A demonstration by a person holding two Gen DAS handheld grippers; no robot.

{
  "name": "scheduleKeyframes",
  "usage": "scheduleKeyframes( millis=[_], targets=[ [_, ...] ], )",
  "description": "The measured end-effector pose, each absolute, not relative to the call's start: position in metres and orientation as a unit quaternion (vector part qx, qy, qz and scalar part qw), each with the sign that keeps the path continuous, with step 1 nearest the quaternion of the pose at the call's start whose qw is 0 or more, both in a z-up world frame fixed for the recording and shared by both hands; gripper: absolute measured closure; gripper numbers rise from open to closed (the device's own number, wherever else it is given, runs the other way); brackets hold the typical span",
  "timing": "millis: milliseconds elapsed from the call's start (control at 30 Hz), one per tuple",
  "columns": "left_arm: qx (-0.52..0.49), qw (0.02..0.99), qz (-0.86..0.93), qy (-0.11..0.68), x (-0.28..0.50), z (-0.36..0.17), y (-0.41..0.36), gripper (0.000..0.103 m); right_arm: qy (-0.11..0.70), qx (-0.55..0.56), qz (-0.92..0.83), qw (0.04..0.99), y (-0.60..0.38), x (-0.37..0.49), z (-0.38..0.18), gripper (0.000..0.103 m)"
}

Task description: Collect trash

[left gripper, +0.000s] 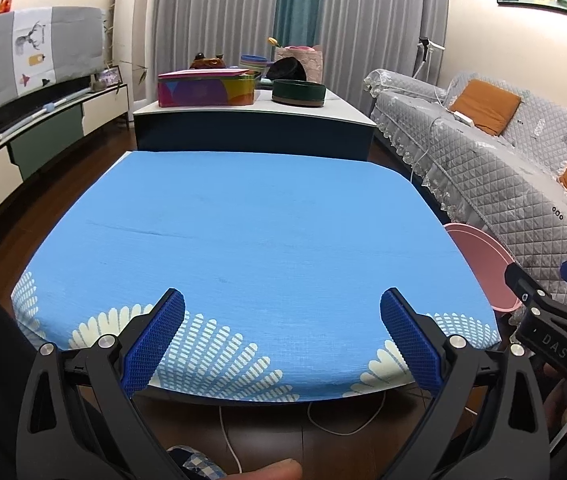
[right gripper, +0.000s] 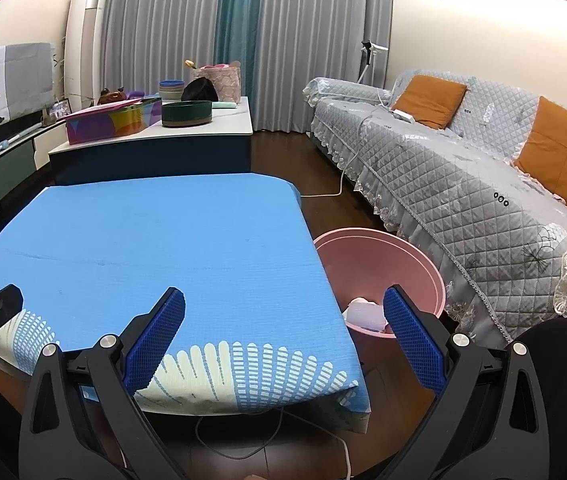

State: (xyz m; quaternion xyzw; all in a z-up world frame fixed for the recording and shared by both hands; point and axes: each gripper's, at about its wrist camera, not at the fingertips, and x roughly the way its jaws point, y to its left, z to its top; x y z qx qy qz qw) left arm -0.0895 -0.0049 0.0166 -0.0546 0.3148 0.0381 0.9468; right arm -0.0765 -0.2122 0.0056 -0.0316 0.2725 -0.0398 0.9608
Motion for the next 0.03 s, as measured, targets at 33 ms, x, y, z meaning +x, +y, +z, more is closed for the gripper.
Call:
scheduleKeyframes(
  millis=[33],
  targets=[
    [-0.054,0.947,0.038,0.314,-0.0890,0.0170,-0.0042,0.008,0.272,-0.031,-0.040,0.961,-0.2122,-0.0766,0.0057,0.005]
  ],
)
